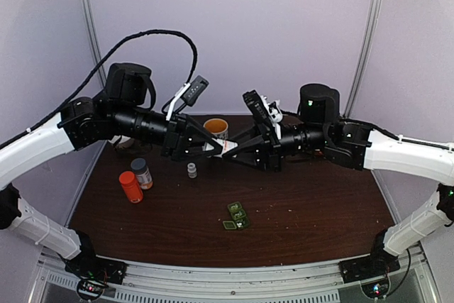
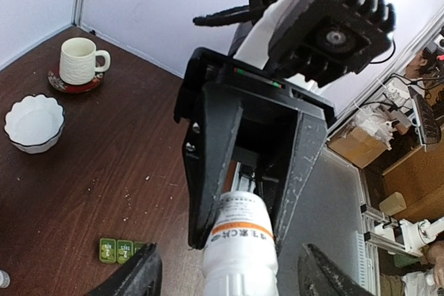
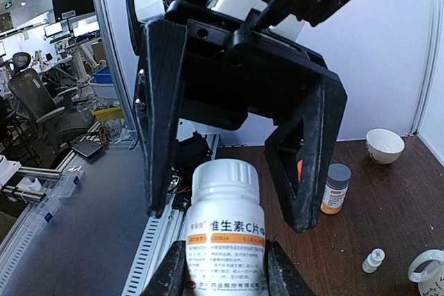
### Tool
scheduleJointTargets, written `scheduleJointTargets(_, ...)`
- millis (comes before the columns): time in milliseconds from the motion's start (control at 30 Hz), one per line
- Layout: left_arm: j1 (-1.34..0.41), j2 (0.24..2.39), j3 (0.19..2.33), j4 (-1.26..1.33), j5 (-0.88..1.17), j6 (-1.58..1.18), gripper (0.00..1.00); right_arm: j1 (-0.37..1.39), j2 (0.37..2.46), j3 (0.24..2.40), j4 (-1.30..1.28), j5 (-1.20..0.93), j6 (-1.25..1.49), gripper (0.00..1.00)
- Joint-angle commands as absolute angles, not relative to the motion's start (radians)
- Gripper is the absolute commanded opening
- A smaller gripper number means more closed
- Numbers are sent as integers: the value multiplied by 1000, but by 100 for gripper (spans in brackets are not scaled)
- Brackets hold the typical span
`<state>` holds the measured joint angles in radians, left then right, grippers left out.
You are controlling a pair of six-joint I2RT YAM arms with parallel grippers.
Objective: Sort the pills into containers
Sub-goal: Pass from the right arm to the left
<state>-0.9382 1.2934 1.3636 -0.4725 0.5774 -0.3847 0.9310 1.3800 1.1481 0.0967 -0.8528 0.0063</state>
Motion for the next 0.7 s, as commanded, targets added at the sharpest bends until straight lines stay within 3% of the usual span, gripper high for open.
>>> scheduleJointTargets(0,-941,1320,1376,-450,628,-396,70,930,1352,1131,144,-829,19,0)
scheduleJointTargets(167,-942,1308,1364,-434,614,-382,34,930,1353,1130,150,-831,24,0)
scheduleJointTargets(300,-942,1288,1356,-429,576,-374,14,930,1350,1125,155,-827,22,0)
scheduleJointTargets(367,-941,1292,1370,-463,560,-357,8,930,1346,1118,161,-815,21,12)
scheduleJointTargets(533,-937,1314,1422,-593,436,-323,8,930,1332,1080,187,-762,16,53)
scheduleJointTargets(667,-912,1356,1474,-758,255,-322,9,927,1310,1032,206,-682,14,73)
